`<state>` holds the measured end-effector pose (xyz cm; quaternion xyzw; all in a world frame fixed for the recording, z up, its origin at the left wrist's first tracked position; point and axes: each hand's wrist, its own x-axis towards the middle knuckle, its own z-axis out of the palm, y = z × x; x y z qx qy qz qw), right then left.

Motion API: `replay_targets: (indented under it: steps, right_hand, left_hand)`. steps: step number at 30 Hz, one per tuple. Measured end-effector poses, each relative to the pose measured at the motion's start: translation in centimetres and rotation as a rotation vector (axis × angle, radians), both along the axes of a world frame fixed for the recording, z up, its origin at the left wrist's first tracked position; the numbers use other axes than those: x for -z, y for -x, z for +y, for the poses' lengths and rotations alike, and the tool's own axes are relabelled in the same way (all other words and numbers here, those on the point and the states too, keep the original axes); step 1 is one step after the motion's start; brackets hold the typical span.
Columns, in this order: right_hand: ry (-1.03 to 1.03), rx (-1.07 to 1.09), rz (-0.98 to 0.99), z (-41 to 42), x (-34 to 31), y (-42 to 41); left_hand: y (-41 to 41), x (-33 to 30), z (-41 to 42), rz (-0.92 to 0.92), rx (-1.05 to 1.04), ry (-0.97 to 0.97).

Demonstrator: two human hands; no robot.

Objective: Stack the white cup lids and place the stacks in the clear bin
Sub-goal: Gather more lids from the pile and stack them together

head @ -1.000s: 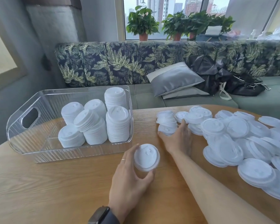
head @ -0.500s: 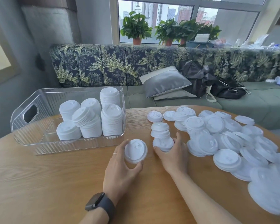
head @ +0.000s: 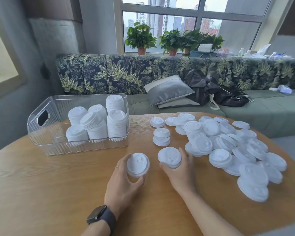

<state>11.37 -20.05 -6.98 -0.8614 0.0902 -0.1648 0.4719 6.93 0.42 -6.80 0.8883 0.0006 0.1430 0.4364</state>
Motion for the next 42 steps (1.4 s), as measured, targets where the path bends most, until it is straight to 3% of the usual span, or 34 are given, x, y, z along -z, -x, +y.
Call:
replay_targets:
  steps: [6, 14, 23, 29, 42]
  right_hand:
    - [-0.161, -0.099, -0.168, -0.1, -0.1, 1.6]
    - [-0.534, -0.216, 0.020, -0.7, -0.4, 2.7]
    - [-0.588, -0.254, 0.133, -0.6, -1.3, 2.5]
    - [-0.807, -0.308, 0.153, 0.3, -1.6, 2.3]
    - [-0.816, -0.282, 0.252, 0.7, -1.5, 2.3]
  left_hand:
    - [0.7, 0.3, 0.0, -0.013, 0.004, -0.017]
    - [0.8, 0.4, -0.1, -0.044, -0.035, 0.005]
    - [0.6, 0.5, -0.2, -0.069, -0.050, -0.031]
    - [0.9, 0.5, -0.3, -0.097, -0.013, -0.054]
    - [1.4, 0.2, -0.9, -0.253, 0.136, -0.254]
